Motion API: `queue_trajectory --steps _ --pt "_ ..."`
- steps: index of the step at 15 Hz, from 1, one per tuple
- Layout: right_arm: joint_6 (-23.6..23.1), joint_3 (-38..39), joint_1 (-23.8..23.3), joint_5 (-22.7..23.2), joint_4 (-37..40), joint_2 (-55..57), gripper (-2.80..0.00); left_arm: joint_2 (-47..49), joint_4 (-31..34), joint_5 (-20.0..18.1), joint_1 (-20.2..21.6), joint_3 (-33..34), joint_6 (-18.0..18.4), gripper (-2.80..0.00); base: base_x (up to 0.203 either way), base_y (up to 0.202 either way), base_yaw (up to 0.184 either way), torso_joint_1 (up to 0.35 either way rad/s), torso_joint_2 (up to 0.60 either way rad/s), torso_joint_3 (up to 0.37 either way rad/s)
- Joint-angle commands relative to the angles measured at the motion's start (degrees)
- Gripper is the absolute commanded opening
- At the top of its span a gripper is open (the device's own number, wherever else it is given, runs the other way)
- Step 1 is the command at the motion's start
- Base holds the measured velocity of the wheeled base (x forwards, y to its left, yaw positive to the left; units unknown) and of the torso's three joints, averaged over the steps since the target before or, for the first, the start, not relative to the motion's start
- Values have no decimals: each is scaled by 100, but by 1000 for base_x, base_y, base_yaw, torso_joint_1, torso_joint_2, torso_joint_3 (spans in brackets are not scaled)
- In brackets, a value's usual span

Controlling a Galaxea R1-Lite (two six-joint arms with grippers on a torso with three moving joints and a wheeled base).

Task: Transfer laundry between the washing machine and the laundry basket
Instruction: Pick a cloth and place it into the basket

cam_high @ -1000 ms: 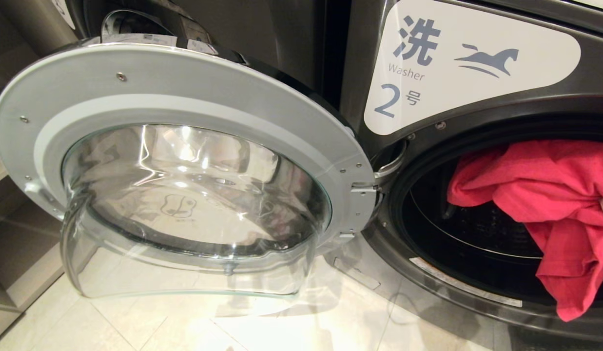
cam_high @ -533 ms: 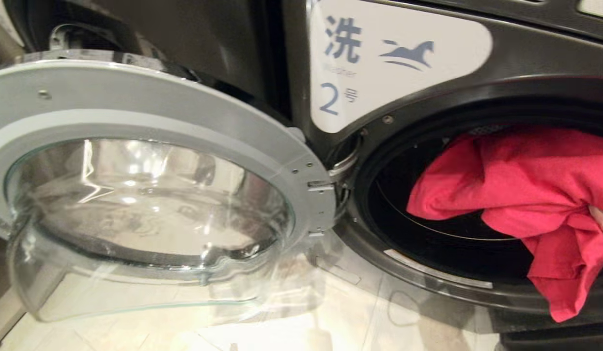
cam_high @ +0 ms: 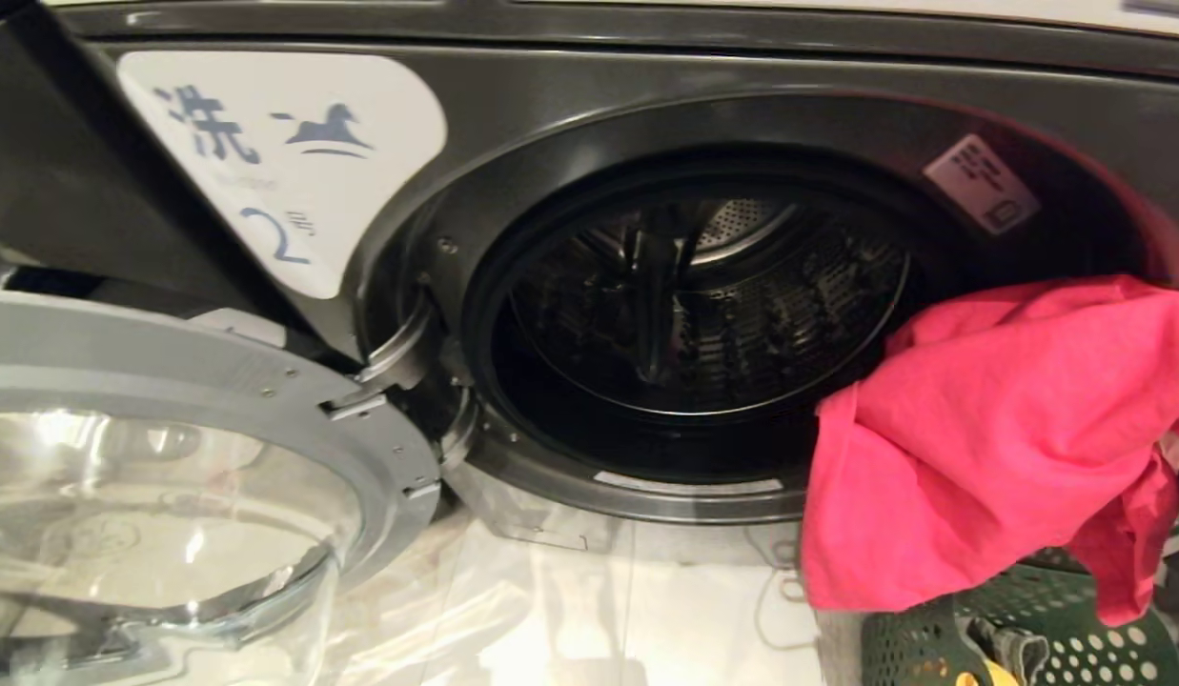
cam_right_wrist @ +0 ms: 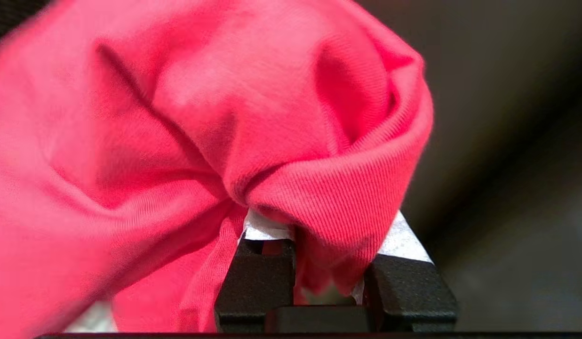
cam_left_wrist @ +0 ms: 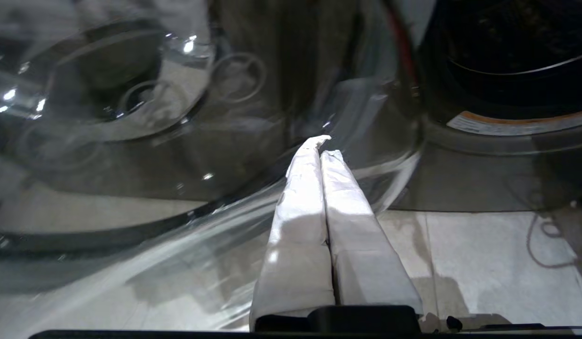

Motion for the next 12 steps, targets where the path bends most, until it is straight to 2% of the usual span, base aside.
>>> queue_trajectory --steps 1,10,12 --pt "-10 2 4 3 -54 25 -280 9 -4 0 1 229 3 -280 1 9 -176 -1 9 -1" --pt "-3 2 -5 -10 -54 171 -280 9 -4 0 1 229 3 -280 -1 9 -176 3 2 0" --pt "46 2 3 6 -54 423 -280 9 -4 0 1 229 3 -280 -1 7 -121 2 4 3"
